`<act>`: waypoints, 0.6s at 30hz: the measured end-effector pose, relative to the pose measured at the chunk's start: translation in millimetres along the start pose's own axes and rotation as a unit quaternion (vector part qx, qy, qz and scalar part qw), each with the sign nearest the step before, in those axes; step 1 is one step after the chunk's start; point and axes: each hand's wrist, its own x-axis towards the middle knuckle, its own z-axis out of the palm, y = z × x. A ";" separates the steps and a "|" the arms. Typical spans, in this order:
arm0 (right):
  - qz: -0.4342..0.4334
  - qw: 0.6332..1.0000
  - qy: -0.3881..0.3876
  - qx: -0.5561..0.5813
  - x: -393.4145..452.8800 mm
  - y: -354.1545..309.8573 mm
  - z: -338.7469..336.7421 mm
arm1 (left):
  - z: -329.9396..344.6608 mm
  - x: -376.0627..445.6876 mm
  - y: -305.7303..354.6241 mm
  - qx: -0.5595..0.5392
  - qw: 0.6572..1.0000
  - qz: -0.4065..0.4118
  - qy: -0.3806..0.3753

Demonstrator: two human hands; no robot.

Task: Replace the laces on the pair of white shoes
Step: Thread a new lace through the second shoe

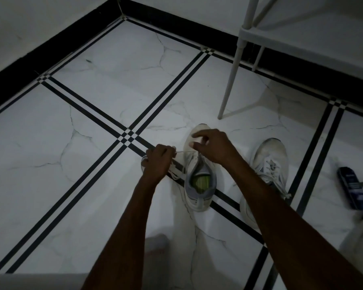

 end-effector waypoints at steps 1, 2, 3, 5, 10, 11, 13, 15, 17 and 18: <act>-0.022 0.999 -0.039 0.014 2.7 -11.1 0.8 | -6.4 -2.1 7.2 -0.024 0.999 0.028 -0.002; -0.037 0.996 -0.084 0.015 4.7 -19.8 3.9 | -12.9 -4.7 14.3 -0.045 0.998 0.046 -0.011; -0.045 0.991 -0.122 0.005 6.9 -24.3 8.4 | -18.1 -6.2 18.3 -0.061 0.996 0.060 -0.017; -0.045 0.984 -0.172 0.001 11.3 -24.3 14.0 | -30.5 -8.8 23.1 -0.065 0.996 0.067 -0.009; 0.125 0.984 0.080 0.098 21.4 0.1 22.2 | -52.4 -12.5 7.3 -0.118 0.991 0.048 0.037; 0.148 0.972 0.146 0.107 21.2 4.6 23.5 | -52.7 -11.9 4.1 -0.109 0.992 0.047 0.039; 0.141 0.973 0.124 0.136 16.1 5.6 24.2 | -48.5 -11.5 2.2 -0.067 0.996 0.062 0.025; 0.092 0.979 -0.027 0.180 10.2 -4.5 25.5 | -39.5 -11.3 6.6 -0.040 0.997 0.073 0.004; 0.039 0.973 -0.155 0.165 4.5 -19.1 27.5 | -30.1 -10.2 13.4 -0.021 0.997 0.081 -0.007; 0.015 0.972 -0.192 0.134 4.2 -21.8 30.2 | -27.0 -9.2 16.0 -0.017 0.996 0.086 -0.011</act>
